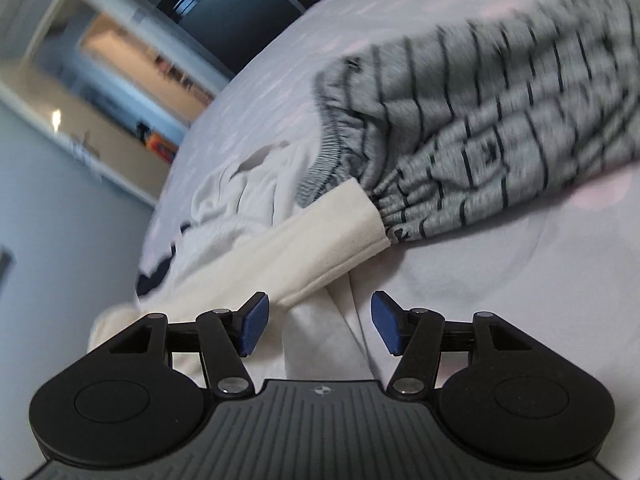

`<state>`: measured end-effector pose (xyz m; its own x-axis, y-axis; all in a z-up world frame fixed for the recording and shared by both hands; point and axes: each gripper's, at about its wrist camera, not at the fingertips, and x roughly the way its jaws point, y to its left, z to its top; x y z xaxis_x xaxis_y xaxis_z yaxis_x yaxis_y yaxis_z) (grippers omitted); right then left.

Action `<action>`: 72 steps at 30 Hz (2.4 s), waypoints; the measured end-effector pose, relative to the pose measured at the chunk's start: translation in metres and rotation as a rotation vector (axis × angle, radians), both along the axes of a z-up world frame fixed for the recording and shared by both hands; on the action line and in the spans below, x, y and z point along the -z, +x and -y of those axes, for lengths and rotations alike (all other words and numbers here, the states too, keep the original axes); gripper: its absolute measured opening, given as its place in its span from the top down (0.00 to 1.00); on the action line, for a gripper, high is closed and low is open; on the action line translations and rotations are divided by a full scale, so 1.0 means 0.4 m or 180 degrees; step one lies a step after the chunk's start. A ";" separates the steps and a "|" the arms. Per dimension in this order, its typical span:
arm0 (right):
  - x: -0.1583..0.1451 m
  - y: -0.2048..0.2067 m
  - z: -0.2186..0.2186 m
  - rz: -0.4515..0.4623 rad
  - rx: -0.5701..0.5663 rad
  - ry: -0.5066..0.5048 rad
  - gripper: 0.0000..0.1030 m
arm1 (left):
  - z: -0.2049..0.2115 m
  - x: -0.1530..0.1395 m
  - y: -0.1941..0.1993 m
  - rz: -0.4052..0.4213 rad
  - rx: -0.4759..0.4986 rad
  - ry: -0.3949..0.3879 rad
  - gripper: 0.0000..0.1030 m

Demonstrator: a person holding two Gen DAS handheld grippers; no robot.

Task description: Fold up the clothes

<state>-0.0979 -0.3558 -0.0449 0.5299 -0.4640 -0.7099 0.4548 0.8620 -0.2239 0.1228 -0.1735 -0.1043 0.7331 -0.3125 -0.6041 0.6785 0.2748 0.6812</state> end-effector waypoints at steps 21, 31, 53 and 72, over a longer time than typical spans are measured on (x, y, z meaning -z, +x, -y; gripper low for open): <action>0.117 0.310 -0.171 -0.0356 -0.1304 0.0519 0.41 | -0.074 -0.006 0.265 0.0151 -0.0916 0.0262 0.87; 0.075 0.285 -0.048 -0.0285 -0.0559 0.0231 0.92 | -0.096 -0.031 0.297 0.0111 -0.1116 0.0238 0.87; -0.004 0.012 -0.228 -0.0640 -0.1681 0.0929 0.92 | -0.141 -0.221 -0.107 -0.0884 -0.0236 -0.0689 0.62; 0.009 -0.153 -0.239 -0.0552 -0.1655 0.1176 0.91 | -0.096 -0.026 -0.376 -0.0297 0.1374 0.0508 0.50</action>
<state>-0.1589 -0.2600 -0.0483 0.4827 0.1119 -0.8686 -0.0574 0.9937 0.0961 -0.0274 -0.1350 -0.0937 0.4967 -0.4747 -0.7266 0.7682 -0.1491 0.6226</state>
